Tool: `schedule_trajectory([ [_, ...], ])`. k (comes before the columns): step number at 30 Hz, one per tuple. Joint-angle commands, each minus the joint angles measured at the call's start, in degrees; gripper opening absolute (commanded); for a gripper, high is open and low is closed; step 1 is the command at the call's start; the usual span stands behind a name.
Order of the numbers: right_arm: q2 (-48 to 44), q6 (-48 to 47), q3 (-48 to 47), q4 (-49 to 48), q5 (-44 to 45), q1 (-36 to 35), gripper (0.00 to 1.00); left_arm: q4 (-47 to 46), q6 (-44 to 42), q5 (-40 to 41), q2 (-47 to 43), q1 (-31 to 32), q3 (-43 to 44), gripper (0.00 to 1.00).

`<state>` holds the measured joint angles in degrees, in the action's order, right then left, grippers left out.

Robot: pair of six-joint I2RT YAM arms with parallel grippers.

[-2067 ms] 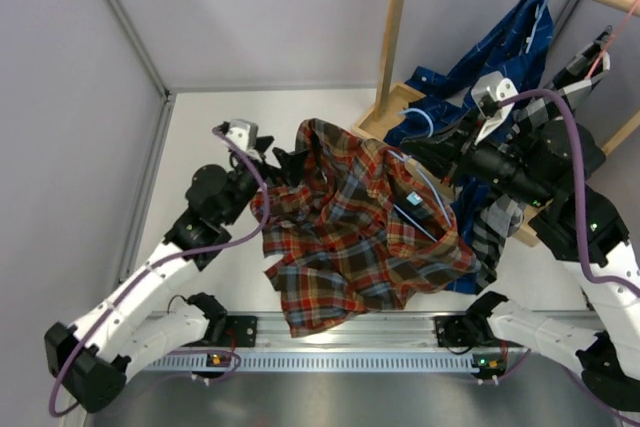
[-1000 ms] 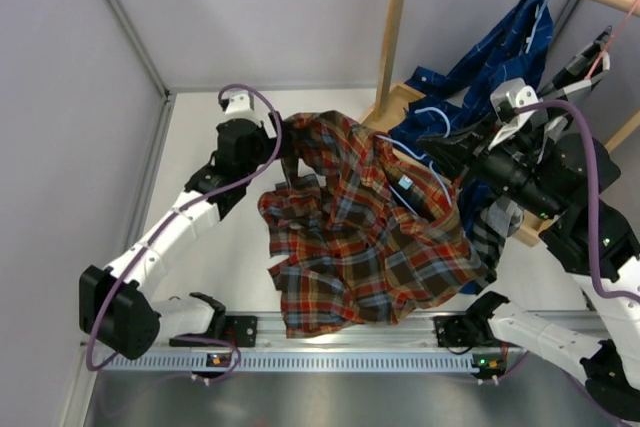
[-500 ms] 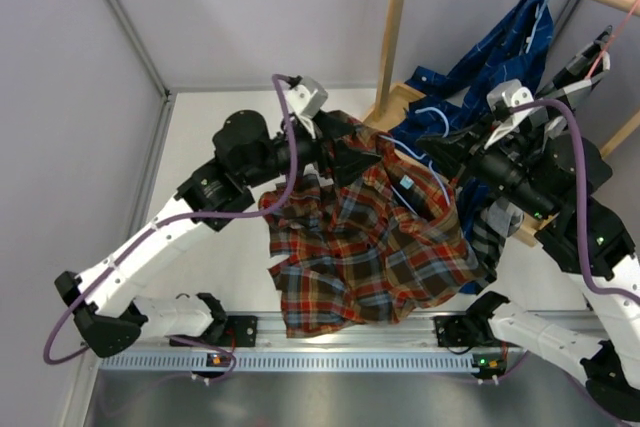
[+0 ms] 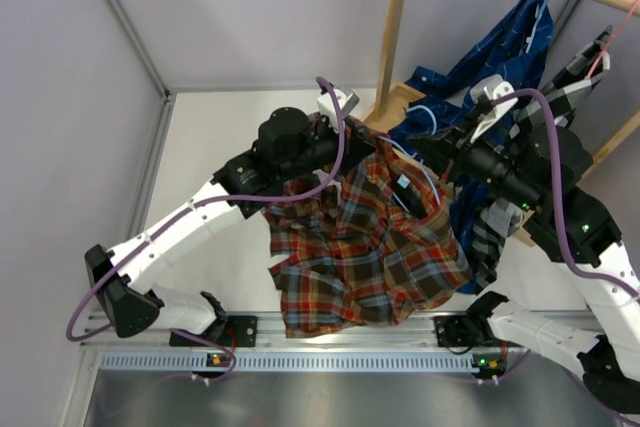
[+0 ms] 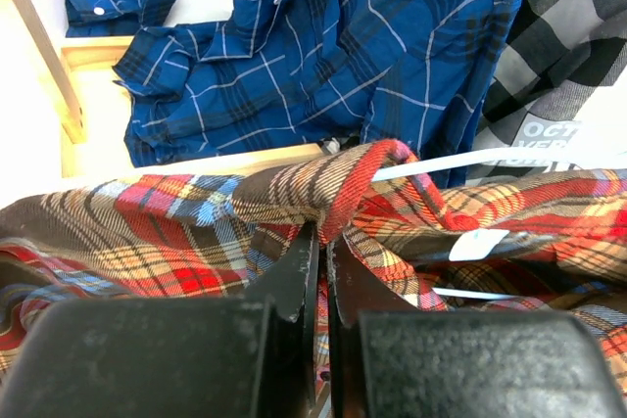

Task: Place the shirt on the hanger

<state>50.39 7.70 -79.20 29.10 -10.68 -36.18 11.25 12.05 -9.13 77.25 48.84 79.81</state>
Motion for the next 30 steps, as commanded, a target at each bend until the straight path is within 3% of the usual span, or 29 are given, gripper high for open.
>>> schedule_trajectory([
  [1,1.4,1.3,-2.5,-4.7,-0.2,0.3,0.0,-1.6,-0.6,0.4,-1.9,0.4,0.7,0.0],
  [6,4.9,1.0,-2.1,-5.0,6.9,-0.3,0.0,-1.5,0.4,-0.5,-2.1,2.2,1.0,0.0],
  [12,5.6,3.4,-1.7,-4.0,30.0,-0.9,0.0,-0.7,2.1,5.9,-4.5,3.3,-4.1,0.0],
  [15,3.1,4.7,0.9,-7.2,29.8,-0.9,0.0,2.8,1.3,13.0,-3.9,3.2,-3.5,0.31],
  [17,2.3,4.9,1.6,-7.7,27.7,-0.9,0.0,4.6,0.3,14.7,-2.8,3.2,-1.9,0.58],
  [18,2.3,5.1,1.8,-7.6,27.5,-0.9,0.0,5.5,-0.8,14.9,-2.7,3.2,-1.0,0.77],
  [19,2.2,5.3,2.1,-7.1,27.5,-0.9,0.0,5.9,-1.3,15.1,-2.7,3.2,0.7,0.87],
  [21,1.7,5.7,2.7,-6.6,28.3,-0.9,0.0,5.9,-3.0,16.1,-3.6,3.2,2.3,0.96],
  [24,1.2,4.3,3.8,-6.3,22.9,-0.7,0.0,5.9,-7.4,17.1,-3.7,2.9,5.8,0.98],
  [26,1.1,2.3,3.7,-6.3,12.3,-0.3,0.0,6.0,-11.0,13.5,-2.3,2.2,8.6,0.98],
  [27,1.2,1.3,3.5,-5.8,9.6,-0.2,0.0,6.2,-15.4,10.4,-1.4,0.7,9.4,0.95],
  [29,0.2,0.4,3.5,-5.5,3.6,0.2,0.0,7.0,-21.5,-4.7,0.3,-1.1,9.6,0.82],
  [30,-0.2,-0.1,3.6,-5.5,1.6,0.4,0.0,7.0,-28.7,-9.9,0.0,-2.8,8.4,0.81],
])
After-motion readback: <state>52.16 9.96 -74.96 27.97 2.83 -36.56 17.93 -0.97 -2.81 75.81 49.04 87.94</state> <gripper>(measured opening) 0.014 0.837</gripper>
